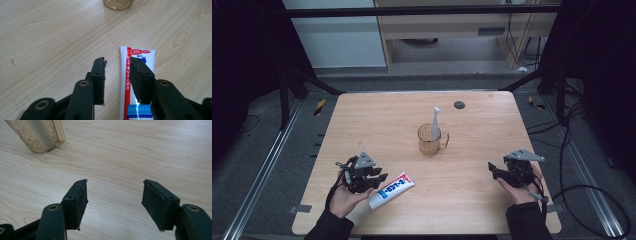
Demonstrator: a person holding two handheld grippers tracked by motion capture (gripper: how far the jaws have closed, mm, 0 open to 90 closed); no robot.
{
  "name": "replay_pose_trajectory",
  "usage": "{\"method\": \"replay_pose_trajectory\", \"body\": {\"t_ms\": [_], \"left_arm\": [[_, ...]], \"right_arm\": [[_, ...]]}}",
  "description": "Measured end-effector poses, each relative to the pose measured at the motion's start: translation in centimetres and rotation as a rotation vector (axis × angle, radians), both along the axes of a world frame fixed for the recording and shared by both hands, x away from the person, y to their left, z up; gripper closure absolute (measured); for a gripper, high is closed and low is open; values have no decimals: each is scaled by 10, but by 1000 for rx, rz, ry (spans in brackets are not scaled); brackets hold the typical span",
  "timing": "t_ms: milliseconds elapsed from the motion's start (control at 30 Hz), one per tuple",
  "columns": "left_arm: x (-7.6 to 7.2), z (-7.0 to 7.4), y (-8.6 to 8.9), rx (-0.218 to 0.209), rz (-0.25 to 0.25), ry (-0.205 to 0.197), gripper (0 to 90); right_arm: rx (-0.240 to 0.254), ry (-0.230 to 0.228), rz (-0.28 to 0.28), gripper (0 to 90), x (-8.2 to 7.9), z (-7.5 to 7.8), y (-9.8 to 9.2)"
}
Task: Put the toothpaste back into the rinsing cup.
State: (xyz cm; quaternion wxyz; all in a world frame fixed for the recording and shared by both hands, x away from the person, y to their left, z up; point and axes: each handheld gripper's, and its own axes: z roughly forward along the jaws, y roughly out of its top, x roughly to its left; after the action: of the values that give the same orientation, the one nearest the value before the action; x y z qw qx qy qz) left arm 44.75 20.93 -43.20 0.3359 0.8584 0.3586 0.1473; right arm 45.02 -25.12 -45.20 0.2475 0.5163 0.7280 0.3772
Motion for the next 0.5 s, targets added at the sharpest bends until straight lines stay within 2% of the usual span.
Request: {"method": "replay_pose_trajectory", "body": {"t_ms": [233, 500], "left_arm": [[1, -2, -8, 29, -38, 13, 546], [4, -9, -17, 59, -41, 43, 497]], "right_arm": [[-2, -3, 1, 364, 1, 0, -1], [0, 5, 8, 361, 3, -1, 0]]}}
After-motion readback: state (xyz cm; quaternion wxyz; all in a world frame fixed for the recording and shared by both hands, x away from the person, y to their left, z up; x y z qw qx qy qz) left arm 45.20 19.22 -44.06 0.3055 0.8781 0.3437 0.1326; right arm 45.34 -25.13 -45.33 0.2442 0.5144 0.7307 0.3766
